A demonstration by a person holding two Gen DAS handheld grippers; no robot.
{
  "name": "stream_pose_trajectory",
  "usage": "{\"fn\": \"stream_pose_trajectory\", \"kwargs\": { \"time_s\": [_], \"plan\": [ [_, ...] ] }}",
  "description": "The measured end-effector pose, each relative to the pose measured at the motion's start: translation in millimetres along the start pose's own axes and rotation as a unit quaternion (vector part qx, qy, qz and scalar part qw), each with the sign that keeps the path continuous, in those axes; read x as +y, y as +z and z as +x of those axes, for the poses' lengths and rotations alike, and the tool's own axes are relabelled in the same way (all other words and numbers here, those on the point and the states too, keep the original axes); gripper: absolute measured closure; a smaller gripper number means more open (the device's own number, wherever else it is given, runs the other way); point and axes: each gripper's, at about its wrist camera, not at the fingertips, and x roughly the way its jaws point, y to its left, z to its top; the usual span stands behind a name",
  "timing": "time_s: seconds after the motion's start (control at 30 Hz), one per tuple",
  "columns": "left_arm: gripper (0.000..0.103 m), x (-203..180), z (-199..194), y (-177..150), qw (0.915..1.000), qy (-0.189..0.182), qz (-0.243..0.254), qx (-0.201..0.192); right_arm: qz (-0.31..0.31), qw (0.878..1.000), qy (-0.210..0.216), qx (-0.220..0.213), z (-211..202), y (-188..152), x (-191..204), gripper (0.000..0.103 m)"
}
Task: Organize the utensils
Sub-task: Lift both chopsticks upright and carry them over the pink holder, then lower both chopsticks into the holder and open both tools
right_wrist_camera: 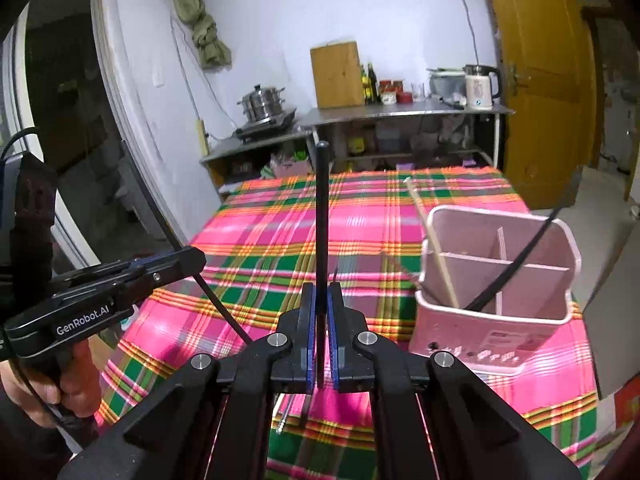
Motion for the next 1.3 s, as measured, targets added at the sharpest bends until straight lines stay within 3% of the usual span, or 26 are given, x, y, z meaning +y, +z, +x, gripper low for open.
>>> {"fn": "stream_pose_trajectory", "kwargs": {
  "time_s": [0.47, 0.77, 1.0, 1.3],
  "plan": [
    [0.097, -76, 7, 31, 0.9961, -0.082, 0.033, 0.003, 0.033, 0.997, -0.047, -0.055, -67, 13, -48, 0.098],
    [0.097, -107, 29, 74, 0.9938, -0.097, 0.05, -0.02, 0.057, 0.989, -0.077, -0.113, -97, 44, -81, 0.098],
    [0.097, -109, 61, 89, 0.9947, -0.086, 0.053, -0.017, 0.069, 0.987, -0.087, -0.121, -81, 53, -95, 0.098],
    [0.097, -102, 106, 67, 0.9955, -0.076, 0.052, 0.02, 0.079, 0.99, -0.088, -0.079, -37, 37, -109, 0.098]
  ]
}}
